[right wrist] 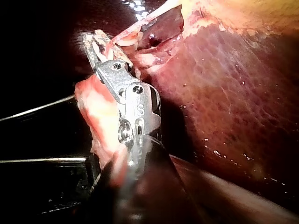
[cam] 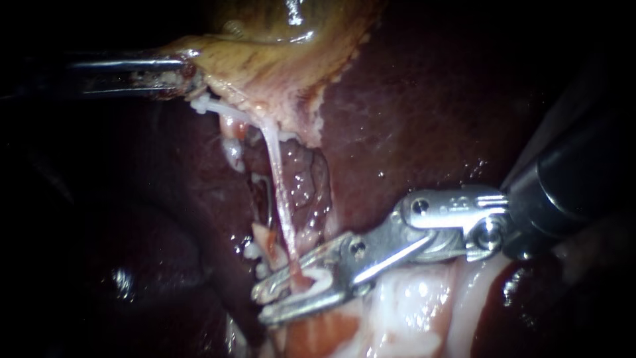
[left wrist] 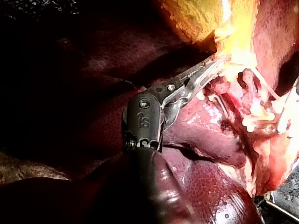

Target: Clipping first clip right tube

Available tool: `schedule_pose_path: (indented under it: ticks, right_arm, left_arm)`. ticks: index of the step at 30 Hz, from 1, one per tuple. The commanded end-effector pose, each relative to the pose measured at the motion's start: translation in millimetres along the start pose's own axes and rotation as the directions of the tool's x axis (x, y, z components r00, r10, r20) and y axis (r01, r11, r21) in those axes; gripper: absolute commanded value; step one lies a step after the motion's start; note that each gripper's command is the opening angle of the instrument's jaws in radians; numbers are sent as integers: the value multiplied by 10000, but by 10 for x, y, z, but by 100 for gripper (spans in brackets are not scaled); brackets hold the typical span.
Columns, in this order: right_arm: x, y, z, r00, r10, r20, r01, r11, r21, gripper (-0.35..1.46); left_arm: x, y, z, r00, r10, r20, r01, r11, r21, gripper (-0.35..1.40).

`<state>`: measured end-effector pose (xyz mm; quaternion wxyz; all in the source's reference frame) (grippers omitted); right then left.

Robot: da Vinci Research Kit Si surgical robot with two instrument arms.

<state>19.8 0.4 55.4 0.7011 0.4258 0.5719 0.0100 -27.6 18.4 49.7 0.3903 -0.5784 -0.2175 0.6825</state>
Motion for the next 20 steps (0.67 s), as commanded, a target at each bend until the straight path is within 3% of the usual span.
schedule_pose_path:
  ticks: [1,5,20]
  right_arm:
    - [0,0,0,10000,0,-4,0,10000,0,-14]
    - [1,-1,-3,9989,479,7,-479,9989,13,-35]
    - [7,-1,-11,9986,519,-62,-519,9986,-75,-35]
  left_arm:
    - [0,1,0,10000,0,1,0,10000,4,-35]
    - [0,1,0,10000,0,0,0,10000,7,-35]
    - [0,2,0,10000,-1,0,1,10000,9,-35]
